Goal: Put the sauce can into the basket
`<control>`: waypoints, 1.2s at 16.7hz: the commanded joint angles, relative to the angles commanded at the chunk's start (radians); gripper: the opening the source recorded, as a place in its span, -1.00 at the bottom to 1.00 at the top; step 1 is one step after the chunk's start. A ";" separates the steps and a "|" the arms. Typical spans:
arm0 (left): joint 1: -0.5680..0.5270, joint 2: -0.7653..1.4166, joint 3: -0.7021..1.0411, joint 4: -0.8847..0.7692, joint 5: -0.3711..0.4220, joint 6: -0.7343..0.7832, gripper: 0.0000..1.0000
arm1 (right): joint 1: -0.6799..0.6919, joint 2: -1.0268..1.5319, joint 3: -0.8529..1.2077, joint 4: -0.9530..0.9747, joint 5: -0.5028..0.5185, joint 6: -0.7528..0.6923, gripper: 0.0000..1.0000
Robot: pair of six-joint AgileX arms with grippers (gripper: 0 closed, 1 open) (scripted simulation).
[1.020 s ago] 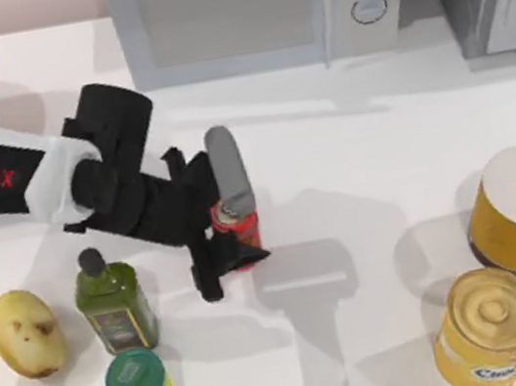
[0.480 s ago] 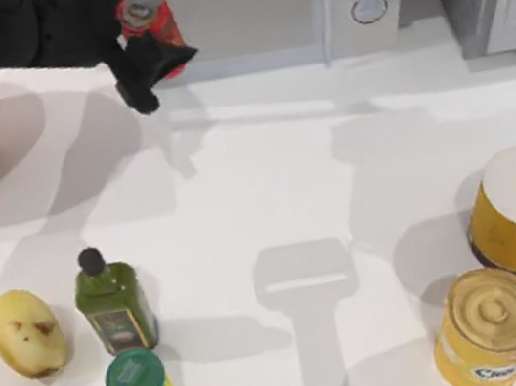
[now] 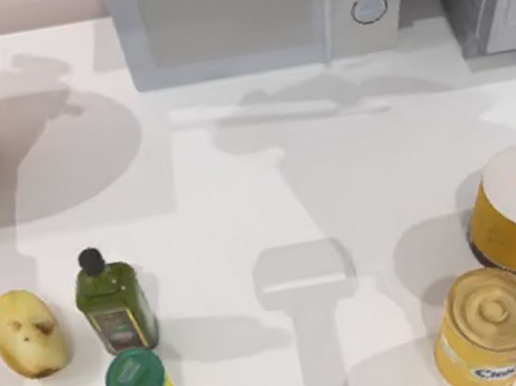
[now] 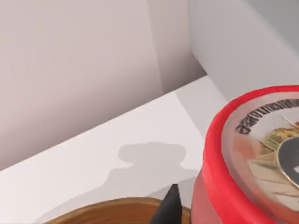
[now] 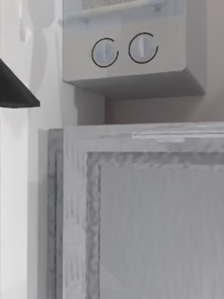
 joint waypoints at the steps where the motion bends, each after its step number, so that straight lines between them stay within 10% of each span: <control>1: 0.038 0.006 0.028 -0.034 -0.039 -0.045 -1.00 | 0.000 0.000 0.000 0.000 0.000 0.000 1.00; 7: 0.161 0.065 0.111 -0.160 -0.167 -0.234 -1.00 | 0.000 0.000 0.000 0.000 0.000 0.000 1.00; 20: 0.148 0.163 0.044 0.002 -0.180 -0.254 -1.00 | 0.000 0.000 0.000 0.000 0.000 0.000 1.00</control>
